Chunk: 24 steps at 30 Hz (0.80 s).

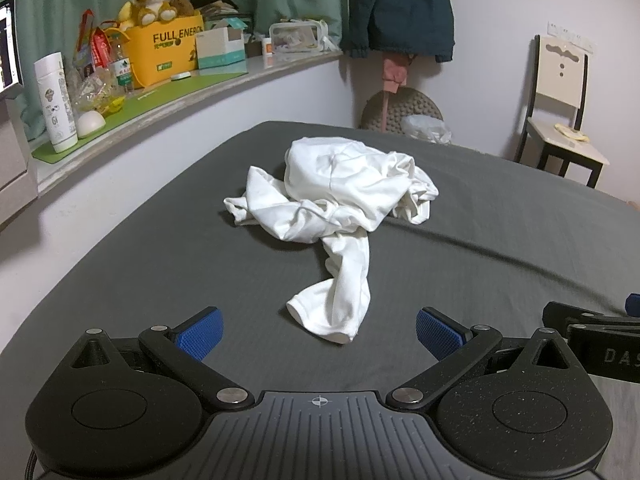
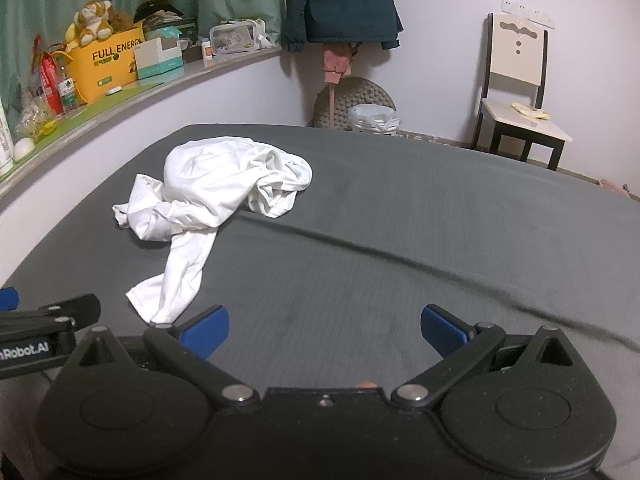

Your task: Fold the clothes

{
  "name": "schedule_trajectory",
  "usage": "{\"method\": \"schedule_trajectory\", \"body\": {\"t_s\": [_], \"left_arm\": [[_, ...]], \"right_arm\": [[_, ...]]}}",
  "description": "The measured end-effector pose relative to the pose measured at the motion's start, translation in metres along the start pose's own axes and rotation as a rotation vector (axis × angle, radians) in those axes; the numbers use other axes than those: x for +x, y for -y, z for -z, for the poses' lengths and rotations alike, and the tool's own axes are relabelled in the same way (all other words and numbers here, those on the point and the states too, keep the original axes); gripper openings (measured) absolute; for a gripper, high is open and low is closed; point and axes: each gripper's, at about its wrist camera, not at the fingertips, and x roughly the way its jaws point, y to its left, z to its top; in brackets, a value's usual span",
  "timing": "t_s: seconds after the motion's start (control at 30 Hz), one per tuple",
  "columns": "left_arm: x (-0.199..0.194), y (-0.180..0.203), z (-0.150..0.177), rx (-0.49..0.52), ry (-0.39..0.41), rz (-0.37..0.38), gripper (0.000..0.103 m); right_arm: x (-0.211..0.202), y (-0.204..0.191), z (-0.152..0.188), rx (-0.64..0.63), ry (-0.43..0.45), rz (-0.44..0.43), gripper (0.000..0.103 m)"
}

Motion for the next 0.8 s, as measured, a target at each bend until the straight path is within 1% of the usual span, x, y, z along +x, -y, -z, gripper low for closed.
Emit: {"method": "schedule_trajectory", "body": {"t_s": [0.1, 0.2, 0.23, 0.37, 0.4, 0.43, 0.5, 0.57, 0.63, 0.7, 0.73, 0.8], "left_arm": [[0.006, -0.001, -0.004, 0.005, -0.024, 0.011, 0.103], [0.013, -0.002, -0.010, 0.025, -0.027, 0.013, 0.103], [0.014, -0.002, -0.012, 0.036, -0.019, 0.003, 0.103], [0.023, 0.000, -0.029, 0.114, 0.019, -0.078, 0.103], [0.028, 0.001, -0.035, 0.119, -0.001, -0.092, 0.103], [0.034, -0.001, -0.042, 0.111, -0.017, -0.089, 0.103], [0.044, -0.008, -0.053, 0.070, -0.012, -0.037, 0.103], [0.056, -0.021, -0.063, -0.023, -0.007, 0.018, 0.103], [0.071, -0.034, -0.067, -0.137, -0.009, 0.017, 0.103], [0.081, -0.042, -0.065, -0.211, 0.022, -0.049, 0.103], [0.085, -0.045, -0.062, -0.205, 0.039, -0.091, 0.103], [0.090, -0.049, -0.059, -0.191, 0.039, -0.103, 0.103]], "right_arm": [[0.002, 0.001, -0.003, -0.005, -0.006, -0.006, 0.103], [0.005, -0.001, -0.010, -0.030, -0.003, 0.002, 0.103], [0.006, -0.003, -0.012, -0.043, -0.002, -0.001, 0.103], [0.010, -0.011, -0.030, -0.106, 0.028, 0.009, 0.103], [0.011, -0.013, -0.036, -0.112, 0.042, 0.008, 0.103], [0.012, -0.013, -0.042, -0.113, 0.061, 0.004, 0.103], [0.010, -0.011, -0.058, -0.085, 0.125, -0.027, 0.103], [0.011, -0.008, -0.066, -0.061, 0.190, -0.069, 0.103], [0.017, -0.005, -0.070, -0.041, 0.231, -0.119, 0.103], [0.030, -0.004, -0.070, -0.022, 0.219, -0.162, 0.103], [0.037, -0.003, -0.070, -0.013, 0.213, -0.184, 0.103], [0.055, -0.002, -0.067, 0.024, 0.191, -0.208, 0.103]]}}
